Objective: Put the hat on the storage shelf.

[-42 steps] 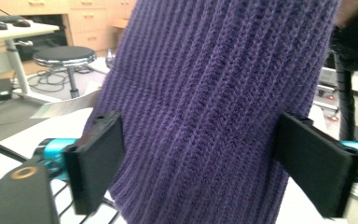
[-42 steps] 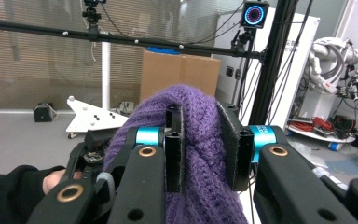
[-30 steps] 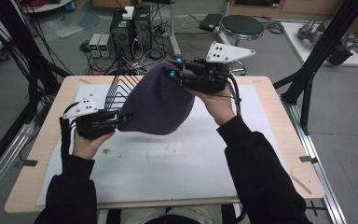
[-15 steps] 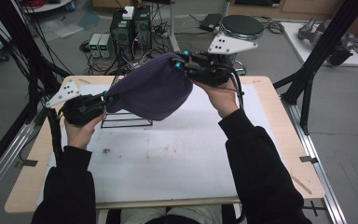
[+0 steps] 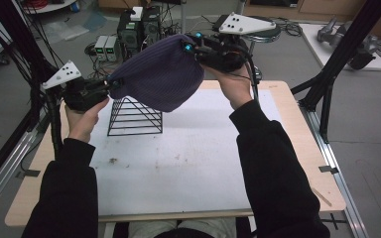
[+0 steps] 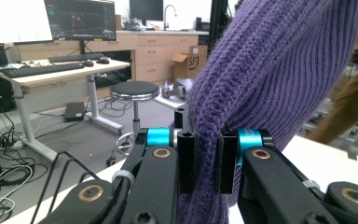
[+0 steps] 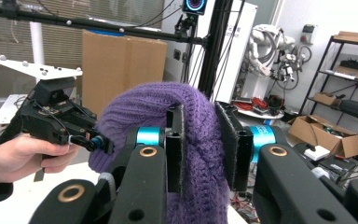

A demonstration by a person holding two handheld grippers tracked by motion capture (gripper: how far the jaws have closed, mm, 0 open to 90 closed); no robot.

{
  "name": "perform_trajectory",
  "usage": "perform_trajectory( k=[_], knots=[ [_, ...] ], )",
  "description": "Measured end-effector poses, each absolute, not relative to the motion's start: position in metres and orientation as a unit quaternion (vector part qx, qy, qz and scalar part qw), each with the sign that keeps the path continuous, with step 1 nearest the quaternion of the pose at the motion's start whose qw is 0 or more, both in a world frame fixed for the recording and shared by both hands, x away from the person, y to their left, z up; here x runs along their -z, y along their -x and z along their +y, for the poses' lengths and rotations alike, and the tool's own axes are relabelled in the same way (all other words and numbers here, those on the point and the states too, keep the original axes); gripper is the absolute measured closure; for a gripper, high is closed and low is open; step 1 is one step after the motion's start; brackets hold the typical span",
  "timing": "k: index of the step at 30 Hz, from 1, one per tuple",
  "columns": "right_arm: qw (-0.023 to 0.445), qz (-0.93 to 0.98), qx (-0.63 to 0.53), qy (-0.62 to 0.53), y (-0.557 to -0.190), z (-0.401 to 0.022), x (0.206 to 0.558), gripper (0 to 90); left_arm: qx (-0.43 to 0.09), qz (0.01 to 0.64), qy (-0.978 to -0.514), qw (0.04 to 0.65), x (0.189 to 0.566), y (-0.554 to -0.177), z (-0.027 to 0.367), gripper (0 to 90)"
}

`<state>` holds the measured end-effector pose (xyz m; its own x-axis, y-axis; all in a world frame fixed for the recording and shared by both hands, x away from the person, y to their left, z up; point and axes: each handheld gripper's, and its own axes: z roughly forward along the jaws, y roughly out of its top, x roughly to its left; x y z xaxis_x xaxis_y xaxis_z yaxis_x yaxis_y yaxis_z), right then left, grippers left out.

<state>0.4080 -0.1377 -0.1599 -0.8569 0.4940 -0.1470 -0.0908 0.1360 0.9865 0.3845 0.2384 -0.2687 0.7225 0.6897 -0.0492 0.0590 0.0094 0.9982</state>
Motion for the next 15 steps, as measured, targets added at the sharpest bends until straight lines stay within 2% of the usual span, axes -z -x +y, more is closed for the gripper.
perform_trajectory(
  k=[10, 15],
  knots=[
    [0.234, 0.730, -0.625, -0.150, -0.417, -0.118, 0.153, 74.2, -0.239, 0.300, -0.661, 0.645, 0.274, -0.398, 0.247, 82.9],
    [0.235, 0.739, -0.614, -0.146, -0.419, -0.106, 0.151, 74.0, -0.260, 0.307, -0.653, 0.642, 0.283, -0.399, 0.253, 82.8]
  ],
)
